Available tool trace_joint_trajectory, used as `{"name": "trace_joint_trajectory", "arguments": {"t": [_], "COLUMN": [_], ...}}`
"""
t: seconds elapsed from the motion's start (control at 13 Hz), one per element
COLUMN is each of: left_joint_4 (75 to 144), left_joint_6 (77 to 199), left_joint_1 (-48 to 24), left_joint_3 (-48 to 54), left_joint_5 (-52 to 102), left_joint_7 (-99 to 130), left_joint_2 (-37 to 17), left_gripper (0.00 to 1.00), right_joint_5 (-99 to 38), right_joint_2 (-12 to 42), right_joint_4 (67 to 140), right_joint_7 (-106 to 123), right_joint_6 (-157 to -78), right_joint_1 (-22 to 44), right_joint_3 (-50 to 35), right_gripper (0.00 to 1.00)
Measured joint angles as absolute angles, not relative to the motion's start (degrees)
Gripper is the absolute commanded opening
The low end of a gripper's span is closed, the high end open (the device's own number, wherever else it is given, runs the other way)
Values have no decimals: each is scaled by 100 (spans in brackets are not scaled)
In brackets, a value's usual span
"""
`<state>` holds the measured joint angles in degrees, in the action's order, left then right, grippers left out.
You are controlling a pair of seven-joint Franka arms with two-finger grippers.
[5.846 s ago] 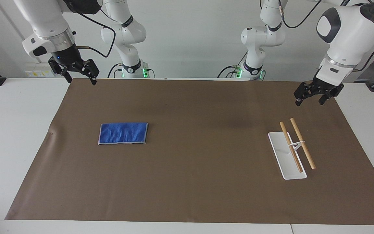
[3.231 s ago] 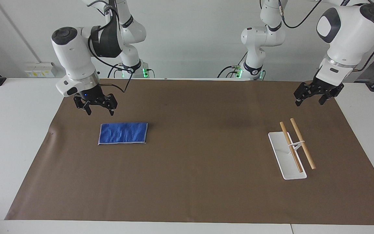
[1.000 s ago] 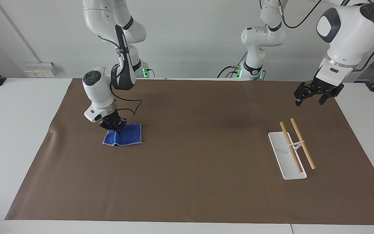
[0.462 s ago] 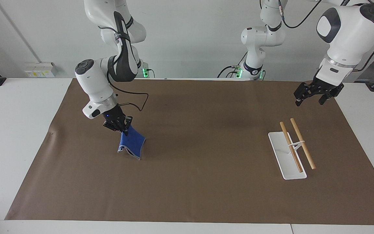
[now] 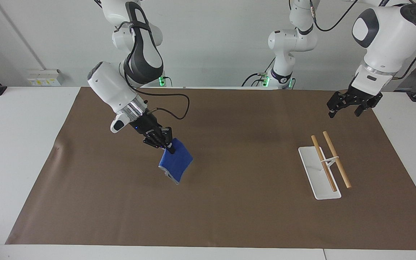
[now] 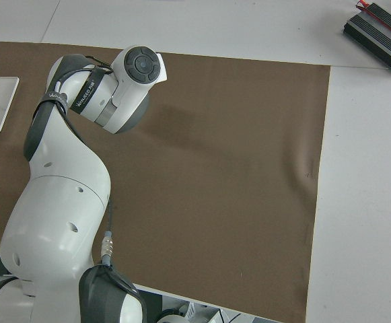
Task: Right arm passes towel to left arm to hang
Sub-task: 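Lift the blue towel with the right gripper toward the wooden rack, then hold the towel out with the right gripper while the left gripper reaches it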
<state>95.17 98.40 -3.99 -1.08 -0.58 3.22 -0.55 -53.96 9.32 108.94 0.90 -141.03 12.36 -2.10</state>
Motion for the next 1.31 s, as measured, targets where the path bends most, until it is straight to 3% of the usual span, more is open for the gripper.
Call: {"name": "trace_joint_trajectory", "arguments": {"t": [0.38, 0.92, 1.31], "left_joint_4": [9517, 9517, 9535], "left_joint_6": [9840, 9837, 9557], "left_joint_1": [-399, -399, -399], "left_joint_3": [-108, -98, -100], "left_joint_5": [-58, -58, -58], "left_joint_7": [322, 325, 451], "left_joint_2": [-55, -55, 50], "left_gripper": [100, 100, 100], "right_joint_5": [-7273, -9140, -9216], "right_joint_2": [1049, 1116, 1128], "right_joint_4": [10678, 10360, 10354], "right_joint_7": [-1067, -2096, -2157], "right_joint_6": [-15114, -15702, -15799], "right_joint_1": [2297, 2946, 3019], "right_joint_3": [-242, -244, -233], "right_gripper": [0, 0, 0]}}
